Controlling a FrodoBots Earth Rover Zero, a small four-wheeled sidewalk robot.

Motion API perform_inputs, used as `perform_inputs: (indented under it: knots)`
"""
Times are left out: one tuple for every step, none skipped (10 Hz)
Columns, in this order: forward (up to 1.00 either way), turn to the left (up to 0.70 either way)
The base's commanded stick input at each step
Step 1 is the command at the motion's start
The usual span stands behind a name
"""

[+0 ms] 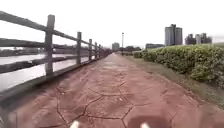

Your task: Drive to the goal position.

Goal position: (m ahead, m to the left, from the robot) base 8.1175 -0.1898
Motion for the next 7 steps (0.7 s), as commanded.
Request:
perform_inputs:
  knots:
    - [0.7,0.0]
    - [0.7,0.0]
    - [0.7,0.0]
    - [0.7,0.0]
    - [0.7,0.0]
    - [0.7,0.0]
    - [0.7,0.0]
